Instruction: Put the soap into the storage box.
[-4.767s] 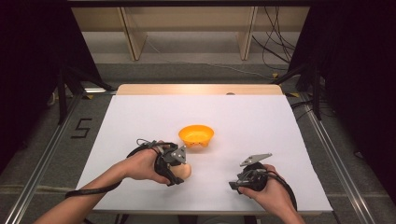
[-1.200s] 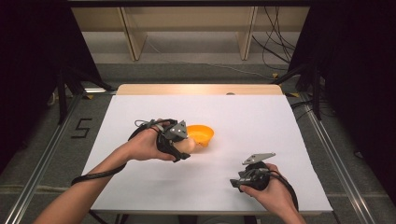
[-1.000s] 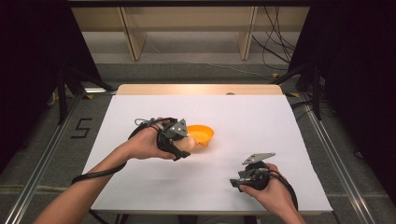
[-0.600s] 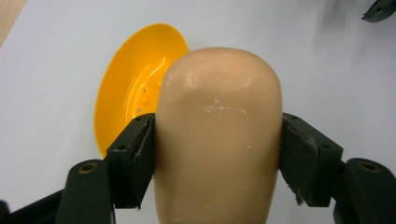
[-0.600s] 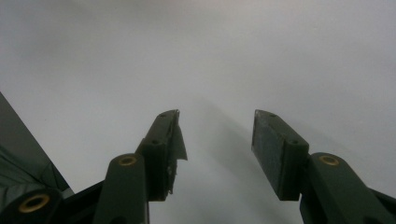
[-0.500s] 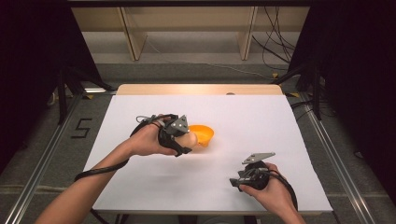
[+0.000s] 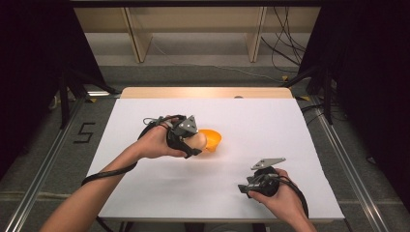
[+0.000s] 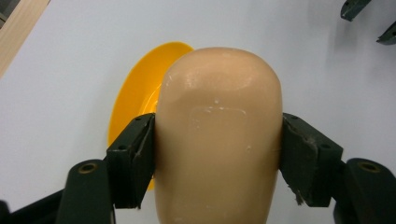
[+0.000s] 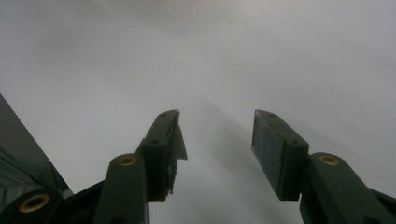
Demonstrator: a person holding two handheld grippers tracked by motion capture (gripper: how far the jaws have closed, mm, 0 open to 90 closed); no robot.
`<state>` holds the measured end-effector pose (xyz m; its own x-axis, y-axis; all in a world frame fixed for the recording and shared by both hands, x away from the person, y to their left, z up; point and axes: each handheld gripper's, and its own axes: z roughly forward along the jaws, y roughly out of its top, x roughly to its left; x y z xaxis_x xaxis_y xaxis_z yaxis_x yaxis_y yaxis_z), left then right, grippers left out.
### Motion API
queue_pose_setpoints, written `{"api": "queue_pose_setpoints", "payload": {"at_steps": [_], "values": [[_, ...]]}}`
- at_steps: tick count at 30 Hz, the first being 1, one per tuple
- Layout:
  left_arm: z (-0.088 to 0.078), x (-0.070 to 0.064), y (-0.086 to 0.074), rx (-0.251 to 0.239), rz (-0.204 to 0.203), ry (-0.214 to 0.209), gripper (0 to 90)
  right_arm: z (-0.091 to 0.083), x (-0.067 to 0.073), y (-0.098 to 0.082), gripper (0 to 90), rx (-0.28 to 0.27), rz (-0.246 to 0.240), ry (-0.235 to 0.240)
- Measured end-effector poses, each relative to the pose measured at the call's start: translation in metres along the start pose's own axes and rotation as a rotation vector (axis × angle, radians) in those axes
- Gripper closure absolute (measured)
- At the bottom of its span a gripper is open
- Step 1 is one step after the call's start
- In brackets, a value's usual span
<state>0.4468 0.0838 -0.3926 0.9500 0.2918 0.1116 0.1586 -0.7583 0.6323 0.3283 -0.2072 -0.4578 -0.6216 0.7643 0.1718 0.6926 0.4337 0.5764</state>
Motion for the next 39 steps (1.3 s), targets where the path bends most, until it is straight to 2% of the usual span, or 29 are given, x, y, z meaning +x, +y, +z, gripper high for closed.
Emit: {"api": "queue_pose_setpoints", "payload": {"at_steps": [1,3,4,5,6,8,9,10,11,13,14,15,16,17,18,22,24,30,32,33,38,39], "values": [[0.0,0.001,0.0,0.009,0.016,0.002,32.4,0.0,0.0,0.0,51.8,0.001,0.001,0.0],[0.001,0.002,0.001,0.002,0.005,0.004,32.4,0.0,0.0,0.0,51.8,0.0,0.0,-0.001],[0.002,0.004,0.002,0.007,0.022,0.006,32.4,0.0,0.0,0.0,51.7,-0.001,0.0,0.001],[0.003,0.003,0.002,-0.012,-0.001,0.009,32.4,0.0,0.0,0.0,51.8,0.0,0.002,0.002],[0.003,0.004,0.003,0.004,0.009,0.005,32.4,0.0,0.0,0.0,51.8,0.0,0.004,0.0],[0.003,0.006,0.003,0.004,0.021,0.014,32.4,0.001,0.0,-0.001,51.8,-0.016,0.007,-0.002],[0.004,0.007,0.004,0.005,0.021,0.013,32.4,0.001,0.0,-0.001,51.8,-0.015,0.007,-0.002],[0.005,0.006,0.003,-0.006,0.0,0.018,32.4,0.0,0.0,-0.001,51.8,-0.014,0.007,-0.002],[0.004,0.008,0.004,0.003,0.017,0.016,32.4,-0.001,0.0,-0.001,51.9,-0.005,0.006,-0.001],[0.005,0.01,0.004,0.002,0.016,0.017,32.4,0.0,0.0,-0.001,51.8,-0.012,0.008,-0.001],[0.005,0.01,0.004,0.003,0.018,0.016,32.4,-0.001,-0.001,0.0,51.9,0.001,0.003,0.0],[0.006,0.01,0.004,-0.004,0.002,0.02,32.4,-0.001,-0.001,0.0,51.9,0.0,0.004,0.0],[0.005,0.012,0.004,-0.002,0.019,0.024,32.4,-0.001,0.0,0.0,51.9,0.0,0.004,0.0],[0.005,0.012,0.004,0.0,0.008,0.019,32.4,-0.001,0.0,0.0,51.9,0.001,0.012,0.003],[0.005,0.014,0.005,0.0,0.019,0.024,32.4,-0.001,0.001,0.0,51.9,0.002,0.016,0.004],[0.006,0.015,0.005,-0.009,-0.001,0.03,32.4,-0.001,0.0,0.0,51.9,-0.004,0.006,-0.002],[0.006,0.017,0.006,-0.004,0.018,0.031,32.4,-0.001,0.0,0.0,51.9,-0.004,0.004,-0.001],[0.006,0.02,0.009,-0.01,0.015,0.033,32.4,-0.001,0.0,0.0,52.1,-0.006,0.006,0.002],[0.007,0.02,0.01,-0.018,0.001,0.038,32.4,-0.001,0.0,0.0,52.1,-0.006,0.006,0.002],[0.007,0.022,0.01,-0.017,0.017,0.039,32.4,-0.002,0.002,0.0,52.2,0.001,0.027,0.009],[0.008,0.023,0.013,-0.018,0.011,0.035,32.4,-0.002,0.001,0.0,52.1,-0.003,0.013,0.004],[0.009,0.024,0.014,-0.019,0.02,0.038,32.4,-0.002,0.0,0.0,52.1,-0.004,0.01,0.004]]}}
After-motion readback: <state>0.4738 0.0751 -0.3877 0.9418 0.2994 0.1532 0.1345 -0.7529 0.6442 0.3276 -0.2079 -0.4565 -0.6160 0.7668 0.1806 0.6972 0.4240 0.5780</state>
